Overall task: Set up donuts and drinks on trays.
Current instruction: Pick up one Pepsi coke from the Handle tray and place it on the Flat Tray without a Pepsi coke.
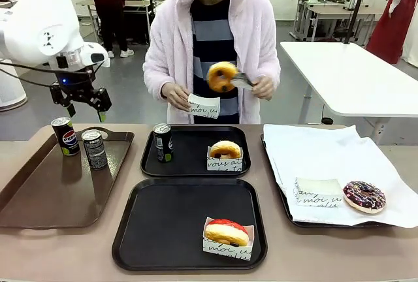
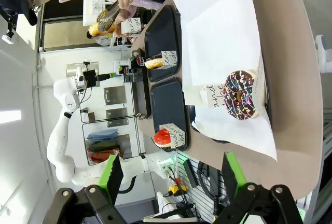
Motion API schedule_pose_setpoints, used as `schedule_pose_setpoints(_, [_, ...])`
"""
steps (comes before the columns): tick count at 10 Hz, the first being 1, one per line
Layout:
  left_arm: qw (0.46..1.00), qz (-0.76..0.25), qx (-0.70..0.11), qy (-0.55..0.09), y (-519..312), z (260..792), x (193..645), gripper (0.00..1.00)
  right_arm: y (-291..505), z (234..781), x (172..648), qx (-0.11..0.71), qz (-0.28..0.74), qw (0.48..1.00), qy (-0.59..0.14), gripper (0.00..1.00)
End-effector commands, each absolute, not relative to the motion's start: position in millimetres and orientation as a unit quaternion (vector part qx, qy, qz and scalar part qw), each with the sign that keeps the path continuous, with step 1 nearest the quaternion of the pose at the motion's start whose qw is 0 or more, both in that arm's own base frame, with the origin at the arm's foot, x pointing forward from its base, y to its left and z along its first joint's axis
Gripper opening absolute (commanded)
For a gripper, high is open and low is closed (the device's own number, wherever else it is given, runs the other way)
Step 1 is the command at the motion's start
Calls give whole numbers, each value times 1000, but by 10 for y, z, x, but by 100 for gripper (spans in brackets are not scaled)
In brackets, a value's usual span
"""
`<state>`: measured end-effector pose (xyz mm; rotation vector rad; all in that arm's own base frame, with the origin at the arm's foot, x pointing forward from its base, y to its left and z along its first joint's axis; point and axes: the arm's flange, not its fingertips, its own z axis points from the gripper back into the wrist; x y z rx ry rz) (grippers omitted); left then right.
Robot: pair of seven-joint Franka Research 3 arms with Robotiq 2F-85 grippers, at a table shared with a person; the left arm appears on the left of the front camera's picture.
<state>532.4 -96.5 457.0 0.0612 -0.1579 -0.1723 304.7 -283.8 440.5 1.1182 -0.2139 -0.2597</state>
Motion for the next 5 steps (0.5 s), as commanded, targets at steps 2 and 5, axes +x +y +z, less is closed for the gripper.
schedule_pose_setpoints(2, [993, -92, 12, -75, -918, 4440, 5249, 100, -2842, 4402, 3045, 533, -119, 831, -107, 100])
schedule_pose_setpoints(5, [995, -76, 7, -60, -981, 4309, 5283, 100, -2842, 4402, 3045, 533, -119, 831, -107, 100])
